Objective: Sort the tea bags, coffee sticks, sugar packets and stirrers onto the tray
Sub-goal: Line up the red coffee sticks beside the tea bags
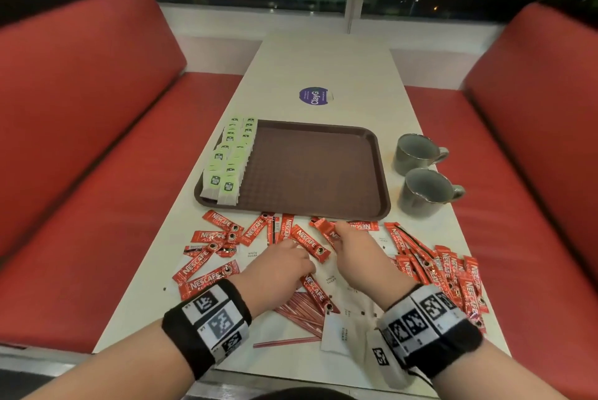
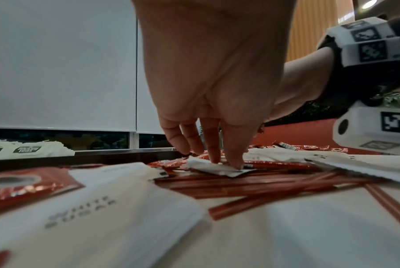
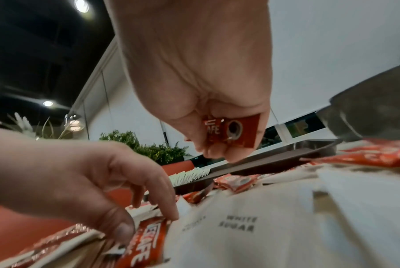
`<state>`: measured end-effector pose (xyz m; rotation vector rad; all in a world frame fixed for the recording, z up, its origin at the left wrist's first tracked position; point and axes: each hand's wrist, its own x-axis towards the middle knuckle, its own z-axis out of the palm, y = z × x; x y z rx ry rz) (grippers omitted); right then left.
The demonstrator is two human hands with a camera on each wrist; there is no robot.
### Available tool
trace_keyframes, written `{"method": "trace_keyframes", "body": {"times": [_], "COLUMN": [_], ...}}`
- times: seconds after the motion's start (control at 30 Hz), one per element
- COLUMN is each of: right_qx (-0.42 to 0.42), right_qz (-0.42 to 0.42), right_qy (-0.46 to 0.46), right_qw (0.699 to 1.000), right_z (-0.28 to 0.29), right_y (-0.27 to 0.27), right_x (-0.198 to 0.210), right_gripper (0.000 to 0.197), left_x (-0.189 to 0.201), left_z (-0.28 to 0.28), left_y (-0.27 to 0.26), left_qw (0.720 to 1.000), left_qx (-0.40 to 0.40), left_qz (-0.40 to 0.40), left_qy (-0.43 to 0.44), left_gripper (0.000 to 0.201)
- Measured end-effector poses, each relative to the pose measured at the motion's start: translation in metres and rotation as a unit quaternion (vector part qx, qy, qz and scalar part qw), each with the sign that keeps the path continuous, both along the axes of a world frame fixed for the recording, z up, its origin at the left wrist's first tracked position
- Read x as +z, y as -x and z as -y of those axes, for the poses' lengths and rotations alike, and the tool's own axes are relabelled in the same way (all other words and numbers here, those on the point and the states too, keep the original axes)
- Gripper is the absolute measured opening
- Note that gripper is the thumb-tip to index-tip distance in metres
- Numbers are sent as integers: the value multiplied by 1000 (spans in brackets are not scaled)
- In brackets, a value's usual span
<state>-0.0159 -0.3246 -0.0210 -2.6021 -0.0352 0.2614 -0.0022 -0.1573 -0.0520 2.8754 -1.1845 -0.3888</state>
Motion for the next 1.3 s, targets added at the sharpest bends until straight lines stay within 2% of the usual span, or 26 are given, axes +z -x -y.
{"method": "trace_keyframes", "body": {"times": [0.07,0.2,0.3,0.53,0.67,0.73,0.77,0.83,0.9,0.97,1.03,1.23,1.3], "right_qx": [13,45,64,43,-12,-30,-34,-46,-62,-58,-36,-17,-32], "right_qz": [-6,-29,-28,-15,-29,-27,-30,-67,-122,-161,-183,-182,-182], "right_qy": [37,153,193,153,91,38,-6,-148,-296,-380,-408,-423,-450], "right_qw": [999,987,979,987,995,998,999,986,945,909,894,888,874], "right_z": [-9,-22,-26,-22,-9,1,7,16,21,22,21,16,14], "right_y": [-11,-22,-23,-19,-11,-7,-4,3,9,13,14,16,17], "right_x": [-4,-9,-10,-10,-2,7,12,21,30,38,42,43,42], "right_gripper": [15,18,19,20,15,9,7,3,8,8,11,17,20], "left_x": [0,0,3,8,12,16,19,26,33,41,50,68,73], "left_z": [1,1,0,-7,-17,-22,-25,-29,-32,-32,-30,-24,-22], "left_y": [0,-1,-1,1,6,9,10,11,9,5,1,-10,-11], "left_qw": [1000,1000,999,991,980,966,952,913,860,796,751,682,646], "left_qx": [0,5,23,97,136,171,200,271,332,366,368,336,334], "left_qz": [1,7,4,-31,-51,-68,-82,-118,-171,-236,-283,-363,-398], "left_qy": [-1,16,43,87,137,184,215,282,348,421,469,538,559], "left_gripper": [34,35,31,9,8,10,11,12,12,10,9,12,12]}}
